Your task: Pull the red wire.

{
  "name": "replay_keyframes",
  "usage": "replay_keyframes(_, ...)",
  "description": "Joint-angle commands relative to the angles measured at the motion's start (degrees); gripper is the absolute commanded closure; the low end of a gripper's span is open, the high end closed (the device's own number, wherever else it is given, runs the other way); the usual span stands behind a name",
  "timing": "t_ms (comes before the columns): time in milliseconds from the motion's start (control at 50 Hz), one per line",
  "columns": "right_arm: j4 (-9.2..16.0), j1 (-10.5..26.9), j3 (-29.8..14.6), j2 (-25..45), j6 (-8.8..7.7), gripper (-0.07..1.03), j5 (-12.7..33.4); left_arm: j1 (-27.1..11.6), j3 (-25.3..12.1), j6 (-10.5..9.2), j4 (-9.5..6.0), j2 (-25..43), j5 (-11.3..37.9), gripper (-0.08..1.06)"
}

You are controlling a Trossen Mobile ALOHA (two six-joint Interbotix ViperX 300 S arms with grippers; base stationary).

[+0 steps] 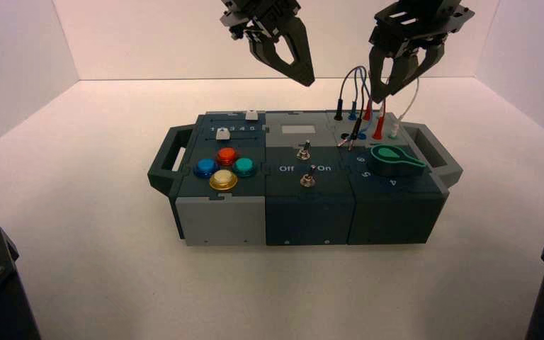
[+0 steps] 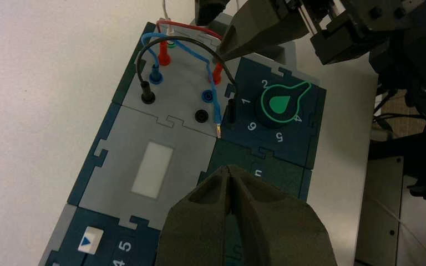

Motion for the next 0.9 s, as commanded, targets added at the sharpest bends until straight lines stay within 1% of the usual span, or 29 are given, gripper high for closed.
replay_keyframes(20,0.3,0.1,-0.5,-1.1,-0.53,0.46,-0.4,-0.1,-1.6,1.32,-0.88,-0.5,-0.2,1.01)
replay_keyframes(280,0.3,0.2,-0.5,-0.6,-0.53,0.46,-0.5,-0.1,-2.3,1.76,-0.88,0.7,-0.2,1.01)
replay_keyframes(500,0.3,0.1,-0.4,0.0,-0.53,0.46,-0.7,0.0,-2.8,1.76,-0.97,2.0,-0.2,1.01)
replay_keyframes(740,-0.1,0.2,-0.4,1.2,-0.53,0.46,-1.3,-0.1,-3.3,2.29,-0.97,3.0,-0.2,1.01)
replay_keyframes(900,-0.2,0.1,-0.3,2.0,-0.53,0.49,-1.2,-0.1,-3.2,2.20,-0.97,2.8,0.2,1.01)
